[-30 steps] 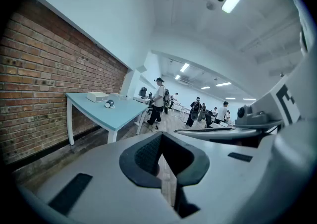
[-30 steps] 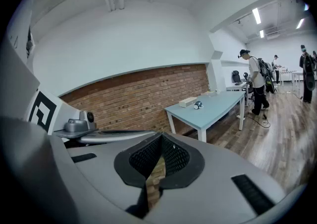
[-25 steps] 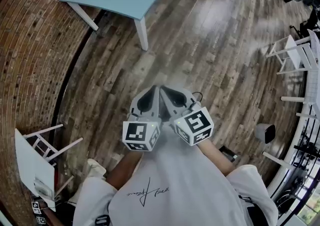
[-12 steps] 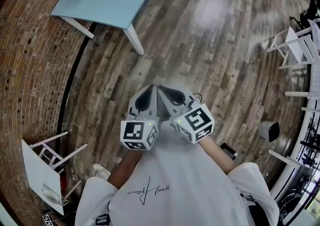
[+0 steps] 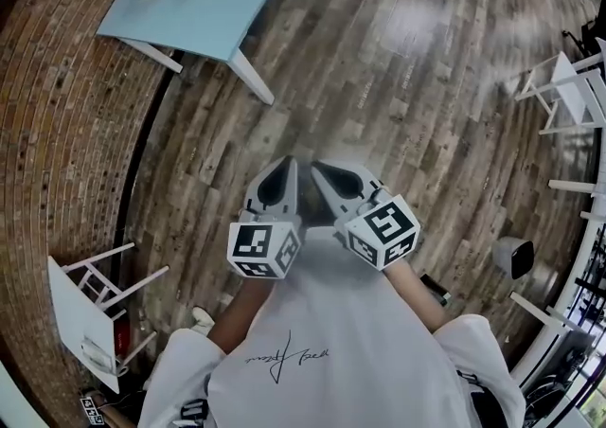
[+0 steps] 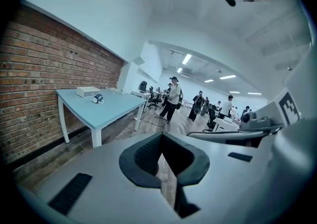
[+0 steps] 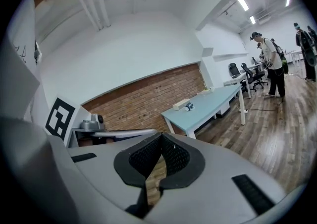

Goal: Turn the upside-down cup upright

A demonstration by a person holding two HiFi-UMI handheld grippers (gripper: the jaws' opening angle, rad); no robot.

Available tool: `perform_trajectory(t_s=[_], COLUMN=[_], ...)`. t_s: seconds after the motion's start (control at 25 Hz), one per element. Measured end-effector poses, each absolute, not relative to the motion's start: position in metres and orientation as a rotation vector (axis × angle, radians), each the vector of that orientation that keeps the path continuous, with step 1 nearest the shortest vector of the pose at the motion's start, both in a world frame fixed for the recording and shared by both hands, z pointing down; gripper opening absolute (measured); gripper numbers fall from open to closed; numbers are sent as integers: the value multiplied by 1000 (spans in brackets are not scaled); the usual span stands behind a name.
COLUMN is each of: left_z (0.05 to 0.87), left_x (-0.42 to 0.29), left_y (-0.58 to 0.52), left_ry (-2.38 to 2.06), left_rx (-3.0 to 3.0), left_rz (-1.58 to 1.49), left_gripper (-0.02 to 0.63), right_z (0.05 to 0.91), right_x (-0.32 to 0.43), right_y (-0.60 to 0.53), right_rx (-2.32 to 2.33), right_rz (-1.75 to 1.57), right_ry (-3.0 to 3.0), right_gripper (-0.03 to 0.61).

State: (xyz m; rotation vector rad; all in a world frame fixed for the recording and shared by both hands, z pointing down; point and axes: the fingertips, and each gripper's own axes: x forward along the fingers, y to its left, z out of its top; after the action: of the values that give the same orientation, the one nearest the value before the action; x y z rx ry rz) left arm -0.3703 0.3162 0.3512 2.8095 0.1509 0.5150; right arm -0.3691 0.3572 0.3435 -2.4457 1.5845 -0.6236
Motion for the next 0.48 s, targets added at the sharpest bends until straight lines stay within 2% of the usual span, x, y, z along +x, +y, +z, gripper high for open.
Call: perform_trajectory(t_s=[0.48], left_z=[346], left_x=[-328], left_y=[334], left_ry=[270], left_rx=[2870], left_rz=[521], left_gripper=[9], right_z=[349], right_x=[-337], right_y=[370], right_rx=[-2441], right_rz=[-574], right_ry=[1526], right_gripper=[20])
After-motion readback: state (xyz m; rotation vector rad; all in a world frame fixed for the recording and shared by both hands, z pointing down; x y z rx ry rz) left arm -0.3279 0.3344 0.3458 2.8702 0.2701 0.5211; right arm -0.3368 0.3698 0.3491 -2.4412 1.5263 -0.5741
